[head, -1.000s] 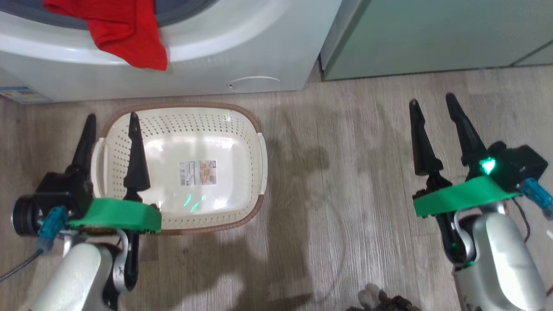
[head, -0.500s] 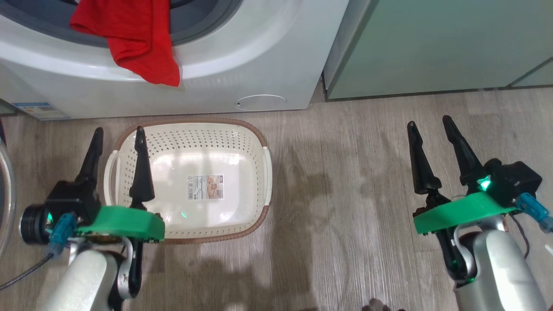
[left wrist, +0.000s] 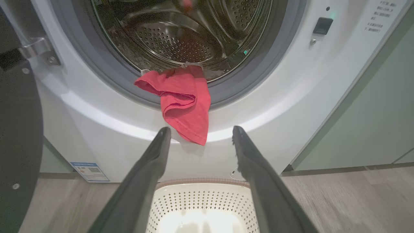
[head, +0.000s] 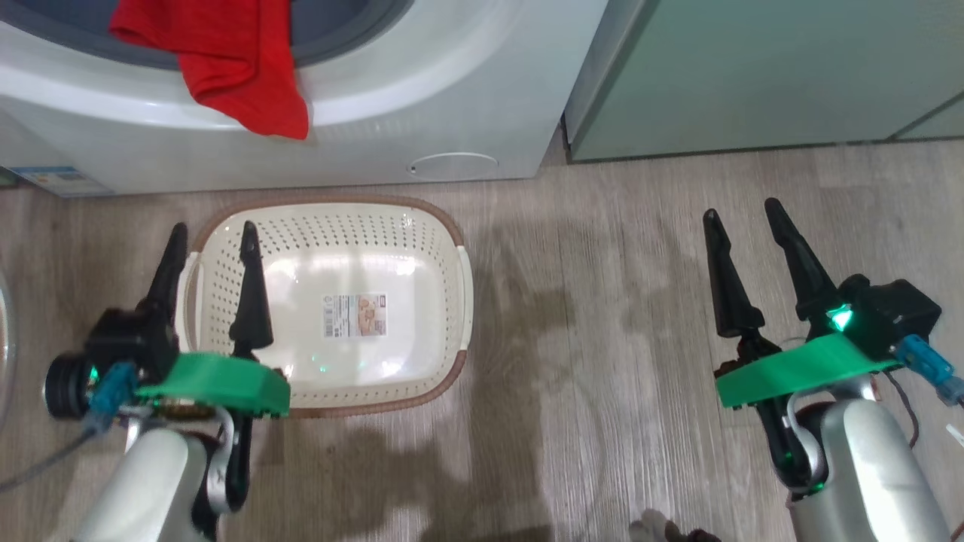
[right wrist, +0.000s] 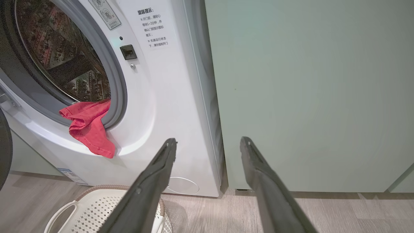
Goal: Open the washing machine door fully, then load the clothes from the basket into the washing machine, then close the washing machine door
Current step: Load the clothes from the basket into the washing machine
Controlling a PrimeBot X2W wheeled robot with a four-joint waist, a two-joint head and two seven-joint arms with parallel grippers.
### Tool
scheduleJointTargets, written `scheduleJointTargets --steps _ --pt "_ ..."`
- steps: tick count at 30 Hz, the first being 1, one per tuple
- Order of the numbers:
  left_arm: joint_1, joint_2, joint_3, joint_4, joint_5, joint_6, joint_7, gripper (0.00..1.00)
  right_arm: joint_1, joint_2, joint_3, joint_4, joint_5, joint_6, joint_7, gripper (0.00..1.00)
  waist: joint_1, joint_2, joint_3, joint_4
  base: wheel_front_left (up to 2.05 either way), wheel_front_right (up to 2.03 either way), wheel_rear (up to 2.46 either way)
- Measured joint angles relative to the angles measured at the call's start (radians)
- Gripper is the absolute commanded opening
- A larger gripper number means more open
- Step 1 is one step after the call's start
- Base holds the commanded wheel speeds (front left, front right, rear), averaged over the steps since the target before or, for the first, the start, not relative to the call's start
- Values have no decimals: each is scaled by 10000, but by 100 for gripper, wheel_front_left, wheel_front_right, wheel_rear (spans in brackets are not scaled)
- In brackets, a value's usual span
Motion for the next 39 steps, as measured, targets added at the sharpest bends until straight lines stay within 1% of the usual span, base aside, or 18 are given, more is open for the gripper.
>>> scheduleJointTargets --steps 1,3,7,11,15,19,23,25,27,31,32,33,34,35,39 --pt "-159 -69 -10 194 -178 -144 36 100 -19 0 10 -25 -6 0 0 100 0 0 102 -8 0 0 0" --pt "-314 -82 -17 332 -211 -194 119 100 -29 0 19 -54 -13 0 -2 100 0 0 168 -16 0 0 0" --pt "-1360 -81 -12 1135 -447 -537 570 100 -99 0 127 -178 -10 0 -15 100 0 0 539 -81 0 0 0" --pt "-2746 -31 6 2280 -570 -945 1055 100 -510 0 314 -234 36 0 -109 100 1 0 1049 -207 0 0 0" --pt "-4045 203 150 3624 -706 -1177 1452 100 -909 -2 669 -201 234 0 -247 100 3 -1 1599 -447 0 0 0" --pt "-4930 560 384 4892 -719 -1208 1843 100 -1153 -4 993 -59 313 0 -408 100 3 -1 2051 -797 0 0 0" --pt "-5698 869 399 5823 -694 -1383 2102 100 -1408 -6 1325 127 493 0 -493 100 3 -1 2421 -1124 0 0 0" --pt "-6048 1011 351 6086 -591 -1478 2144 100 -1535 -6 1432 180 581 0 -560 100 2 -1 2563 -1266 0 0 0" --pt "-6600 1189 316 6454 -468 -1478 2240 100 -1680 -6 1507 270 694 0 -577 100 3 -1 2737 -1408 0 0 0" --pt "-7043 1323 320 6763 -366 -1467 2272 100 -1732 -6 1557 295 746 0 -604 100 1 -1 2815 -1501 0 0 0" --pt "-7109 1337 316 6801 -337 -1469 2276 96 -1734 -6 1555 293 779 0 -604 100 1 -1 2819 -1506 0 0 0" --pt "-7157 1348 307 6830 -336 -1469 2291 55 -1739 -6 1557 286 834 0 -604 100 1 -1 2815 -1507 0 0 0" --pt "-7170 1354 284 6859 -336 -1473 2303 18 -1741 -6 1557 278 840 0 -604 100 1 -1 2805 -1506 0 0 0" --pt "-7170 1352 265 6884 -337 -1478 2303 0 -1741 -6 1551 270 840 0 -604 100 1 -1 2794 -1499 0 0 0" --pt "-7164 1338 169 6907 -339 -1482 2318 0 -1739 -6 1544 261 842 0 -604 100 1 -1 2710 -1441 0 0 0"
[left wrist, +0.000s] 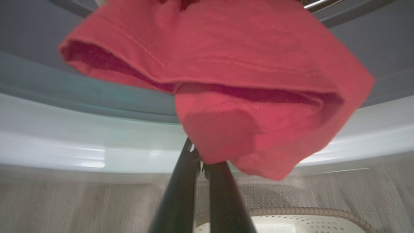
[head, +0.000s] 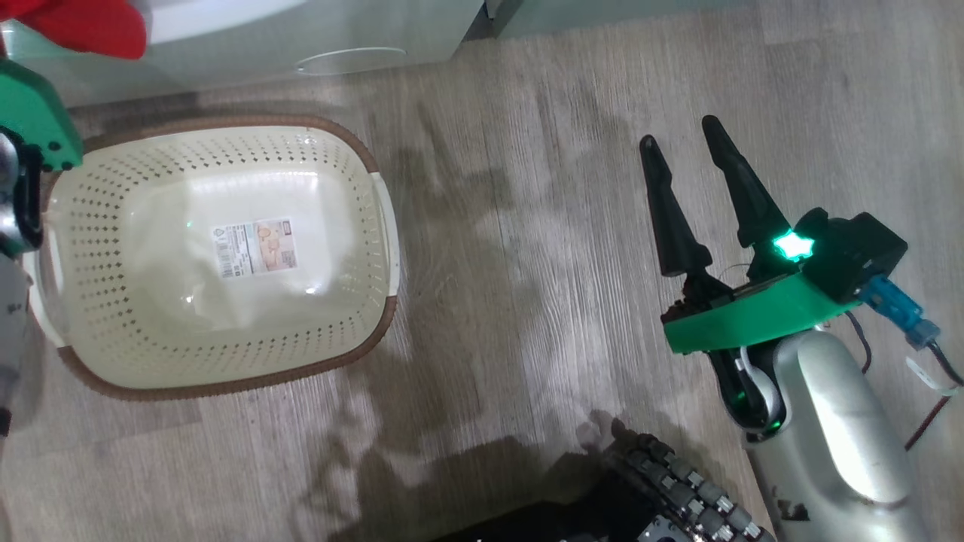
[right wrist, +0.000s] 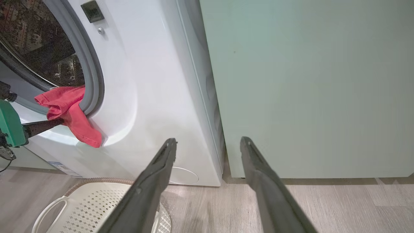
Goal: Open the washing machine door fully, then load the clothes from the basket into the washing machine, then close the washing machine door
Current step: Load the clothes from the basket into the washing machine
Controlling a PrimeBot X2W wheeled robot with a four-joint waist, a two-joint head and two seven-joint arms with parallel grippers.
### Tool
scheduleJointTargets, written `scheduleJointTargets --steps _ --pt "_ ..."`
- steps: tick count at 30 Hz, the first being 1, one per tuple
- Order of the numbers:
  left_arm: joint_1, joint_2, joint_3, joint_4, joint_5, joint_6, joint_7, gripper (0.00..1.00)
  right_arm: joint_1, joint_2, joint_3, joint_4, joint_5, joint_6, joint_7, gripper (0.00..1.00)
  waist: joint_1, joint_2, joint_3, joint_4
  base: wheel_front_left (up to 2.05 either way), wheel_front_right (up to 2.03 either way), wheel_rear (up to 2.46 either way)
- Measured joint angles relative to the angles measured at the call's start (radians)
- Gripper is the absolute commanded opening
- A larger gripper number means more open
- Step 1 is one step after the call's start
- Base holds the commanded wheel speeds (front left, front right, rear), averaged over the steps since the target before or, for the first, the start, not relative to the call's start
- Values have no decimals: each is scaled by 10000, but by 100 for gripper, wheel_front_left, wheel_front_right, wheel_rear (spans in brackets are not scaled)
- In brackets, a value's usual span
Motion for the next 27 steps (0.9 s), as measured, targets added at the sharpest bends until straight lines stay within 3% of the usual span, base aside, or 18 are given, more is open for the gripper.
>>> scheduleJointTargets --steps 5,13,20,27 --pt "207 -8 -121 -426 -38 2 272 0 14 0 -94 -8 48 0 0 100 -1 0 -190 139 0 0 0" --pt "999 255 -221 -2614 -330 23 1710 0 126 0 -278 -63 40 0 -2 100 -1 0 -436 470 0 0 0" --pt "663 1384 -211 -4412 -378 104 3685 0 112 0 -102 -178 117 0 -29 100 -1 0 -372 266 0 0 0" --pt "-1112 2125 -173 -4013 -556 -339 5334 0 104 -4 82 -309 688 0 -29 100 0 0 35 -384 0 0 0"
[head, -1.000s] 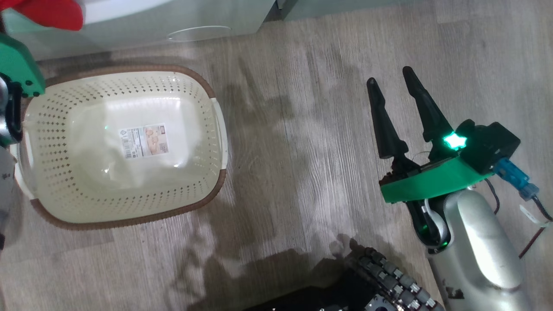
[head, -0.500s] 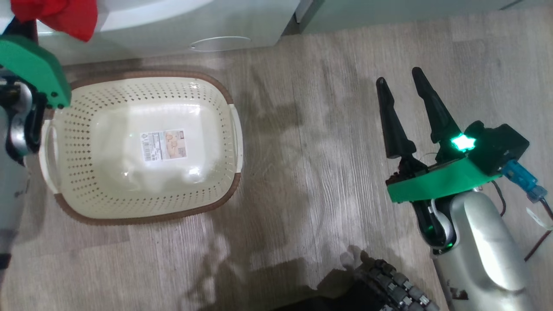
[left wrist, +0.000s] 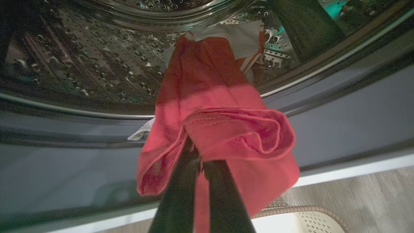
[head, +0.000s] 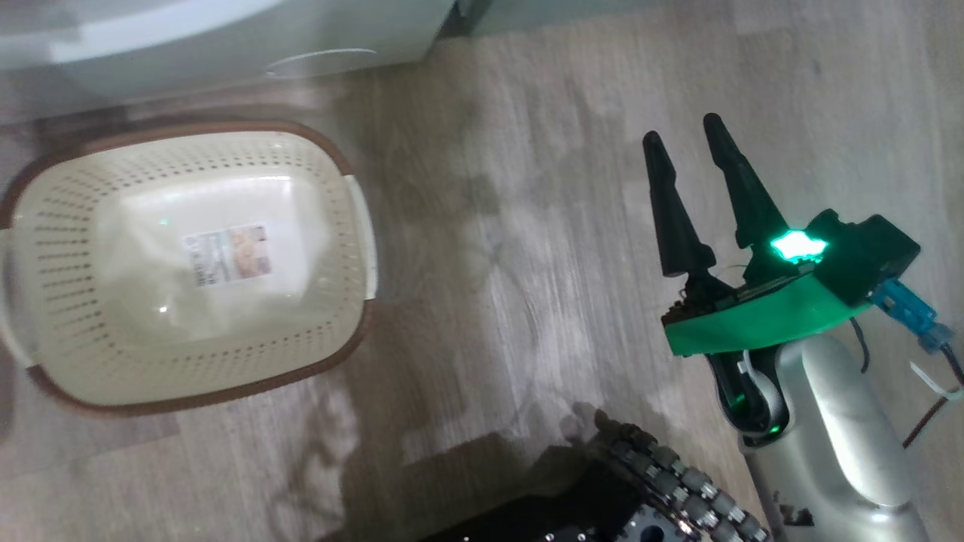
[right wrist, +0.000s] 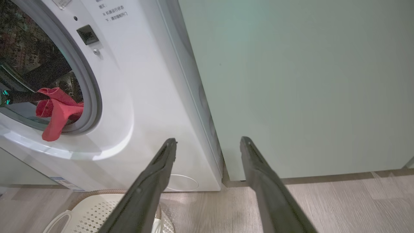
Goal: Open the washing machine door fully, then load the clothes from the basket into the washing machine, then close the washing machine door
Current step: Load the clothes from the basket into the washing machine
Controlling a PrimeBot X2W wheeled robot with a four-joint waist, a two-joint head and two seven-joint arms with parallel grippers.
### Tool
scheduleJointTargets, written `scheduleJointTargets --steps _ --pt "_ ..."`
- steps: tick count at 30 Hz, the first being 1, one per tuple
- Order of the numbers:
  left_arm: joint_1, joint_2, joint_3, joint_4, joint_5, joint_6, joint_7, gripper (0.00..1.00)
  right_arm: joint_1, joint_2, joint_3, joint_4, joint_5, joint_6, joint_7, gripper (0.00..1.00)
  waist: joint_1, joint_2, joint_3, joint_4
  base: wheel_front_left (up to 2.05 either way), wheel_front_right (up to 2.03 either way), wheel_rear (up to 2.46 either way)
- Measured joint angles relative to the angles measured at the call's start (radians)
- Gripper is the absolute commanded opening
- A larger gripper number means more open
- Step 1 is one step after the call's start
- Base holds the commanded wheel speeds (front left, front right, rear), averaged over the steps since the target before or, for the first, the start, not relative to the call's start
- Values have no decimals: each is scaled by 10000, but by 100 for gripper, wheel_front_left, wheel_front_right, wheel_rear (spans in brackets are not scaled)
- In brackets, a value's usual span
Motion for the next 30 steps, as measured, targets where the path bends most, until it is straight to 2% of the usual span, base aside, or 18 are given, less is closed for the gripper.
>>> scheduleJointTargets --steps 7,13,19,26,30 --pt "-1472 384 86 972 -71 -196 966 0 -63 4 313 -98 510 0 0 100 0 0 623 -775 0 0 0" --pt "-2565 616 201 1356 136 -228 859 0 -291 8 598 -169 888 0 0 100 1 0 1210 -1397 0 0 0" --pt "-3386 723 347 1659 669 -63 -546 0 -328 12 769 -259 1057 0 0 100 1 0 1666 -1854 0 0 0" --pt "-4237 725 359 1971 1392 -2 -3187 0 -480 13 905 -351 1156 0 0 100 1 0 1987 -2090 0 0 0" --pt "-4297 721 395 2834 1406 -84 -3622 0 -480 13 930 -362 1237 0 0 100 -1 0 2066 -2116 0 0 0"
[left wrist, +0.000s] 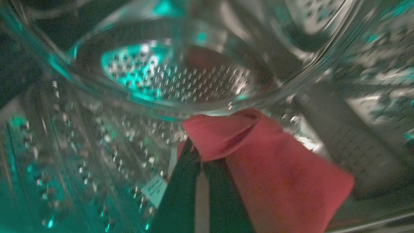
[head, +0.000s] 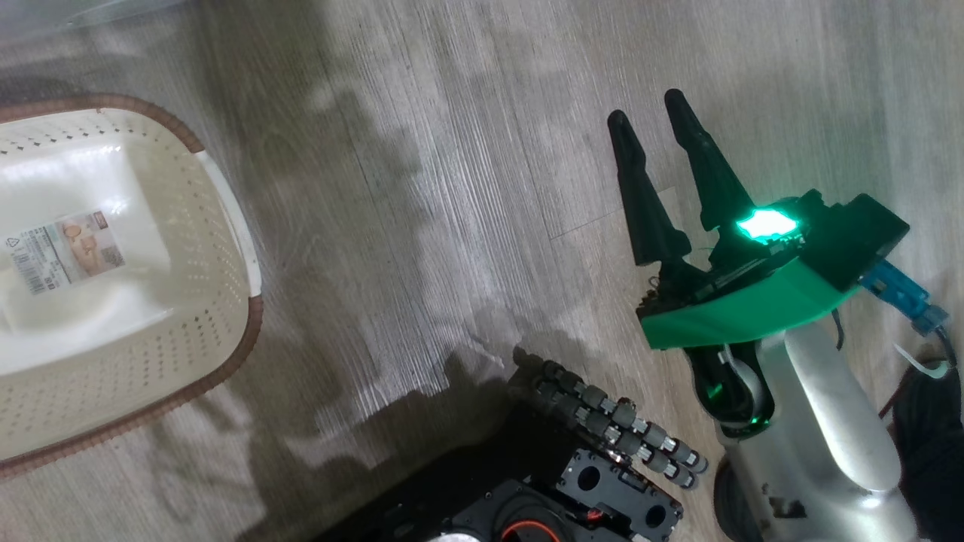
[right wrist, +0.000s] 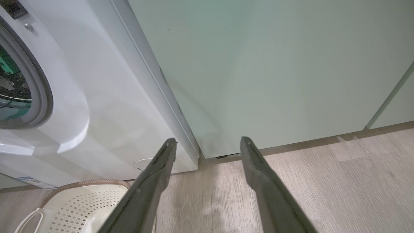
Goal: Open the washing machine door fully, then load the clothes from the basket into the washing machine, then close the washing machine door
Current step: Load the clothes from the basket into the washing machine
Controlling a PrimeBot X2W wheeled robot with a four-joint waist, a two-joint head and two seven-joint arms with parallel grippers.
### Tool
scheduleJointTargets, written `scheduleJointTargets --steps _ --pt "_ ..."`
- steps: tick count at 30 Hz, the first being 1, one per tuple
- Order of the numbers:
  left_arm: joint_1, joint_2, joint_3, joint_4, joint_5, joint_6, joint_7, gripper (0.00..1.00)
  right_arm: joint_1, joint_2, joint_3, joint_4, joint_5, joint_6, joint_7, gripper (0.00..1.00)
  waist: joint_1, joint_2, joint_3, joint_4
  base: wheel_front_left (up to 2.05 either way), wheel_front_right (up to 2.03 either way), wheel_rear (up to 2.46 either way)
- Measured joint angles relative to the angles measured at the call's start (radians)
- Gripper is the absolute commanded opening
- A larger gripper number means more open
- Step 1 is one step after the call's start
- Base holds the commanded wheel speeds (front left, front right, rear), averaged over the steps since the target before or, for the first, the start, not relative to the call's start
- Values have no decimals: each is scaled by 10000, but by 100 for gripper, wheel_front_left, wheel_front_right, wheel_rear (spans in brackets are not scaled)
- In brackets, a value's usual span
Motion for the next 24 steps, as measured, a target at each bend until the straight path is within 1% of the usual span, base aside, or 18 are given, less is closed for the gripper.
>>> scheduleJointTargets --steps 3,7,10,11,12,13,16,19,20,21,24 --pt "81 -12 56 487 -205 -23 -82 0 -1 2 2 -2 0 0 0 100 0 0 31 25 0 0 0" --pt "104 -63 54 721 -244 -192 -366 0 -11 2 -2 -2 -4 0 0 100 1 0 45 110 0 0 0" --pt "104 -184 58 895 -424 -274 -368 0 -54 2 -23 4 -8 0 0 100 0 0 -5 192 0 0 0" --pt "104 -232 4 932 -426 -270 -376 27 -74 2 -46 4 -25 0 0 100 0 0 -35 223 0 0 0" --pt "109 -280 -50 970 -397 -257 -336 95 -98 2 -88 10 -42 0 0 100 0 0 -71 261 0 0 0" --pt "138 -362 -40 957 -414 -228 -435 100 -122 2 -134 13 -86 0 0 100 0 0 -110 301 0 0 0" --pt "256 -466 -40 865 -420 -157 -560 100 -145 2 -192 19 -127 0 0 100 0 0 -208 383 0 0 0" --pt "763 -656 -13 558 -523 35 -963 100 -143 2 -313 35 -313 0 0 100 0 0 -374 532 0 0 0" --pt "1013 -731 17 422 -589 130 -1149 100 -142 2 -355 42 -385 0 0 100 0 0 -443 585 0 0 0" --pt "1614 -892 94 96 -727 297 -1519 100 -133 2 -431 75 -529 0 0 100 0 0 -607 692 0 0 0" --pt "2614 -1068 234 -598 -894 548 -2117 100 -106 0 -570 100 -729 0 0 100 0 0 -889 879 0 0 0"
